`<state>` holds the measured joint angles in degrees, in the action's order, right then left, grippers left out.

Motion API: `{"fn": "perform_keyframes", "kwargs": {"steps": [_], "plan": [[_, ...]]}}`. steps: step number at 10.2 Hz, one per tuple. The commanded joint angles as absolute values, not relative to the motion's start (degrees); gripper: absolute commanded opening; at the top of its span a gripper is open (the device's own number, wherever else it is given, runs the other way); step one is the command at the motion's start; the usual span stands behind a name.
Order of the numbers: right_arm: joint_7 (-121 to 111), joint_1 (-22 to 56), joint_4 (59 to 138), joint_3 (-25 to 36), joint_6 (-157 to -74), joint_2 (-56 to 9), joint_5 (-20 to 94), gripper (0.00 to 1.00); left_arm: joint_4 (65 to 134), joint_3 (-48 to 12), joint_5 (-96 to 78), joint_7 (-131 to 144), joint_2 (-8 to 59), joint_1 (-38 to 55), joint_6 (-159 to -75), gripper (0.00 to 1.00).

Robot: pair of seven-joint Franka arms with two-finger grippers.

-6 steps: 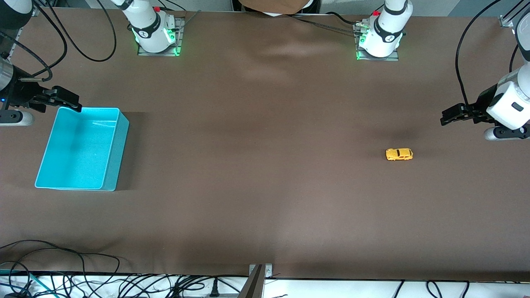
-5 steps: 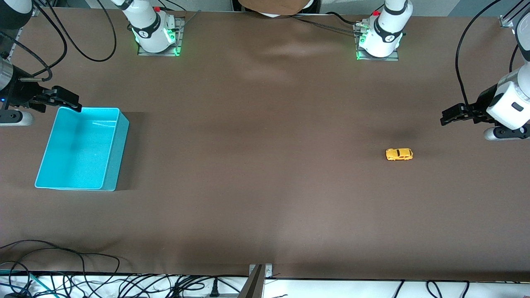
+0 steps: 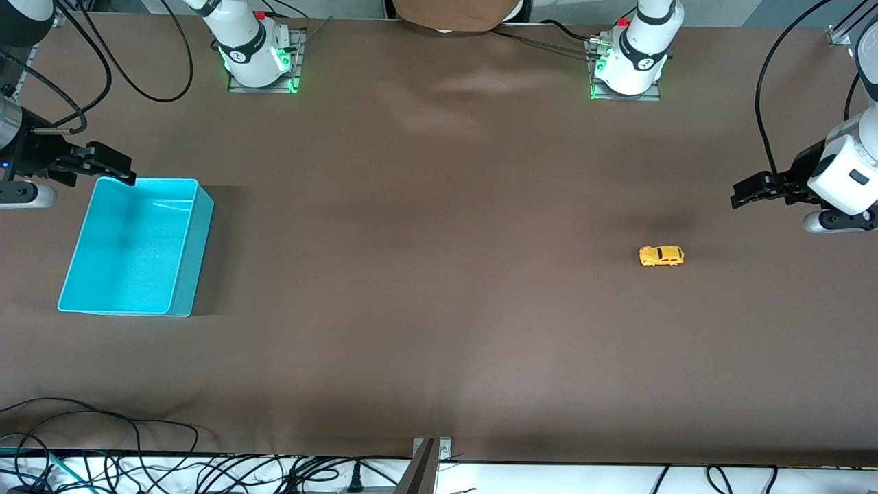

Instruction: Wind up and store yellow beetle car

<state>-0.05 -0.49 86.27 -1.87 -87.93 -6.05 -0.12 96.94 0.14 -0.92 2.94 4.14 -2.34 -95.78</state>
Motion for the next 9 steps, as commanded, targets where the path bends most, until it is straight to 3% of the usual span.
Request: {"fn": "perform_keyframes", "kwargs": {"steps": [1,9], "plan": [[0.5,-0.7,86.7,-1.9,-87.8,-5.1,0.9,1.0,95.4,0.0,-2.0,1.6,4.6,-2.9,-94.7,1.0],[0.5,-0.8,86.7,-1.9,-89.6,-5.1,1.0,1.0,95.6,0.0,-1.9,1.6,4.7,-3.0,-94.7,1.0]]}}
